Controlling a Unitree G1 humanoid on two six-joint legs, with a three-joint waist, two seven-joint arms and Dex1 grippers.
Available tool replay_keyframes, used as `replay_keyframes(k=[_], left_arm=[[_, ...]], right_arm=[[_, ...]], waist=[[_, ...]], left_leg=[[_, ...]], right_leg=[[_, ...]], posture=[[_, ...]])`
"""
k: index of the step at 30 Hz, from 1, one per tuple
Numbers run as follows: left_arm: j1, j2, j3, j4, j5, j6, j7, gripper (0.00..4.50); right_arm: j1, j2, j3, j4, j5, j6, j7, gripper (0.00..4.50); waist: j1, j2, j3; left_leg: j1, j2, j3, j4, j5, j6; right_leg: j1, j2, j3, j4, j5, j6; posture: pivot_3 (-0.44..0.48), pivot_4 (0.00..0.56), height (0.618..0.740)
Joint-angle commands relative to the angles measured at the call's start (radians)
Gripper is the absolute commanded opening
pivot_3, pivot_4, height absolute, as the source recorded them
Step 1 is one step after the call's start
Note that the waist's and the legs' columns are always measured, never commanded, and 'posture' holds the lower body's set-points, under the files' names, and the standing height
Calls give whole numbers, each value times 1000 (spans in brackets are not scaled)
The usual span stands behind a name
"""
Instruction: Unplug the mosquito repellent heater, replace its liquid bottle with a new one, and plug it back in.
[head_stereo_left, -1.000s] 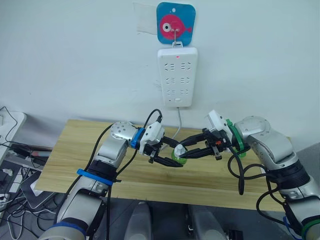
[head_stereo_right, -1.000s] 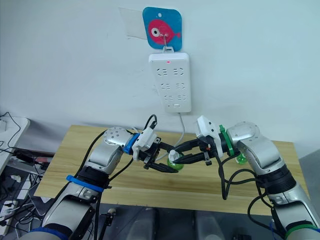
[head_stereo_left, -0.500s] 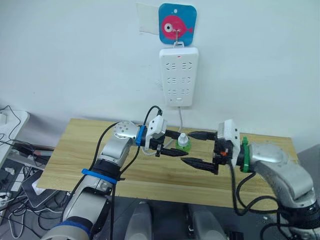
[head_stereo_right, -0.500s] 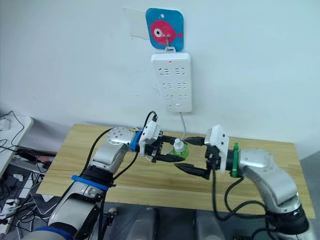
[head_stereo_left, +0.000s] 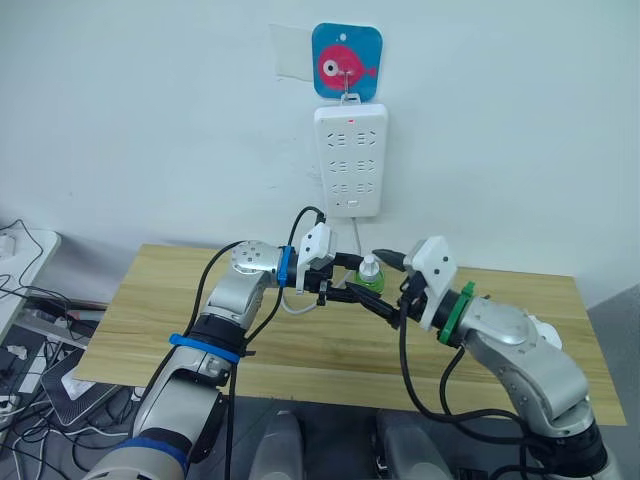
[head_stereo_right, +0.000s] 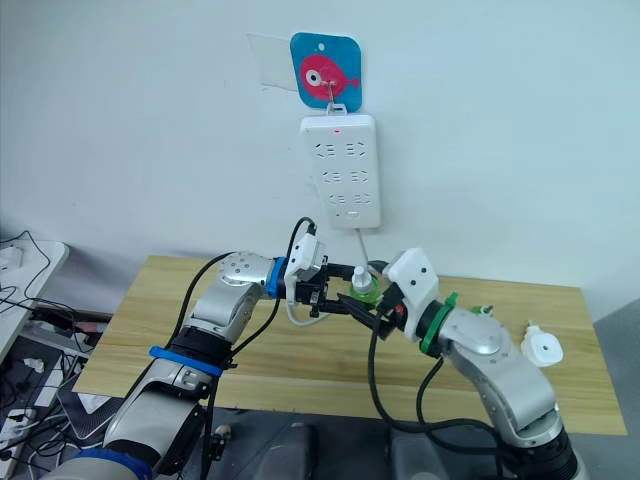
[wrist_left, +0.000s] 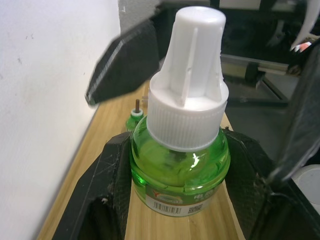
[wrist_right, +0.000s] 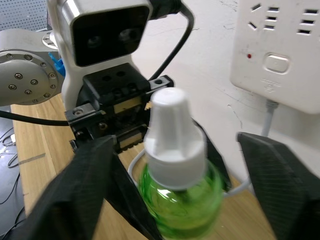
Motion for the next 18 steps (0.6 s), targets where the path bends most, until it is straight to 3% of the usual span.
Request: replay_keyframes(k=[1,5,13,18], left_arm=[[-16,-8,16,-15,-8,-17,2,2232],[-1,-4,17,-27,-5,-20,1,2232],[10,-1,19,-39,-6,-15,-9,2232],[13,16,1,-53,-33,-20,-104,2232]], right_arm=[[20,30,73,-87,-35,-10,-48,2477],[51,64,156,-160,-70,21,-106,1166],[43,105,211,-231,-87,96,-148,1113],[-33,37,161,-210,69,104,84,1113]], waist=[[0,0,-1],[0,0,-10],[-1,0,-20],[-1,0,-20]], left_leg=[[0,0,0,0,0,0],[0,-1,0,0,0,0],[0,-1,0,0,0,1],[0,-1,0,0,-1,1]], right_leg=[[0,0,0,0,0,0],[0,0,0,0,0,0],[0,0,0,0,0,0],[0,0,0,0,0,0]], posture=[[22,139,740],[33,135,740],[35,140,740],[31,143,740]])
